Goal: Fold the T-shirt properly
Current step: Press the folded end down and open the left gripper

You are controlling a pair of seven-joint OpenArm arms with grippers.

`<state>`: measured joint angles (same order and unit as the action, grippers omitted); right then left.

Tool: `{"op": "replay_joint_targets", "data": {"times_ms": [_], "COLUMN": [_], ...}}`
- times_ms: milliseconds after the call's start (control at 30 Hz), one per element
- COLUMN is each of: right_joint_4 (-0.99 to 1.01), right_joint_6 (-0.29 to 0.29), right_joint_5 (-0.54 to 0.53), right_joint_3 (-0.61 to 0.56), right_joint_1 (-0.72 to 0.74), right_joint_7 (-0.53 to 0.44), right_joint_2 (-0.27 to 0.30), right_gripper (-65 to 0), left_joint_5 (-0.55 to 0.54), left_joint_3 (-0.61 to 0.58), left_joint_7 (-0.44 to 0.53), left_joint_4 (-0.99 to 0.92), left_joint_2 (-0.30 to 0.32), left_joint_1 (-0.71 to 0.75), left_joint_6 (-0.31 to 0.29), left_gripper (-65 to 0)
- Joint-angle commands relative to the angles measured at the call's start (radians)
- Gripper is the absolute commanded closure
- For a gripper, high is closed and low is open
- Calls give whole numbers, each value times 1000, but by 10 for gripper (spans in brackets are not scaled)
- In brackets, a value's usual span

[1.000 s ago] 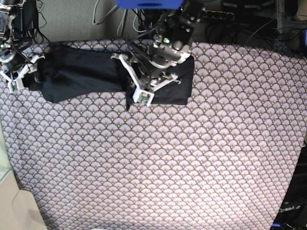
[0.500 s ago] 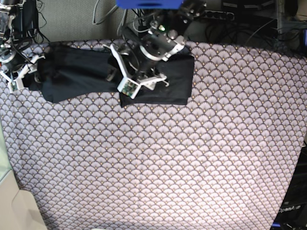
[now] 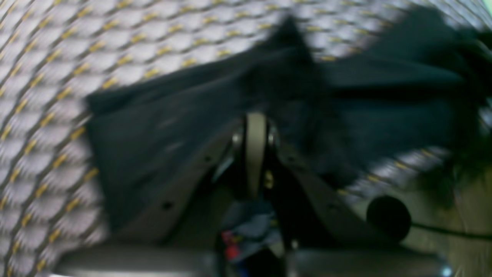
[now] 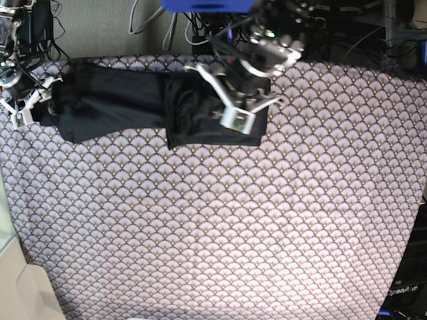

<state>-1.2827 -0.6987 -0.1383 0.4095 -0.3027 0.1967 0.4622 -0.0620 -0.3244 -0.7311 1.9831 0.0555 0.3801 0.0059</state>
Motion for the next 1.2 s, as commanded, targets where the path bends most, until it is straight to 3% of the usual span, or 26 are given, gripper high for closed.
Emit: {"op": "replay_joint_targets", "data": {"times_ms": [0,233,500,700,933,1167], "right_joint_4": [-4,-4,-7,-8,-7,-4], "right_joint_6": [1,1,1,1,1,1], "right_joint_5": [10,10,10,10,10,10], "right_joint_3": [7,7,7,6,6,6], "right_joint_1": [1,1,1,0,-5,-5], "right_joint_7": [8,8,8,8,8,8], "right_joint_2": [16,16,16,13,13,11], "right_gripper": [-360,-360,-360,-360,-360,-360], "left_joint_5": [-22,-55,-108,-117,-117,-158], "left_joint_3": [14,23,-178,-241,-393,-394], "left_joint_7": [21,21,20,20,20,20], "left_joint_4": [20,-34,-213,-207,-206,-124], "left_joint_2": [-4,-16,2,27,36,39], "left_joint_1": [3,-20,-165,-217,-326,-378], "left_joint_6": [-2,-7,-2,-10,-11,-2], "left_gripper": [0,0,0,0,0,0]}}
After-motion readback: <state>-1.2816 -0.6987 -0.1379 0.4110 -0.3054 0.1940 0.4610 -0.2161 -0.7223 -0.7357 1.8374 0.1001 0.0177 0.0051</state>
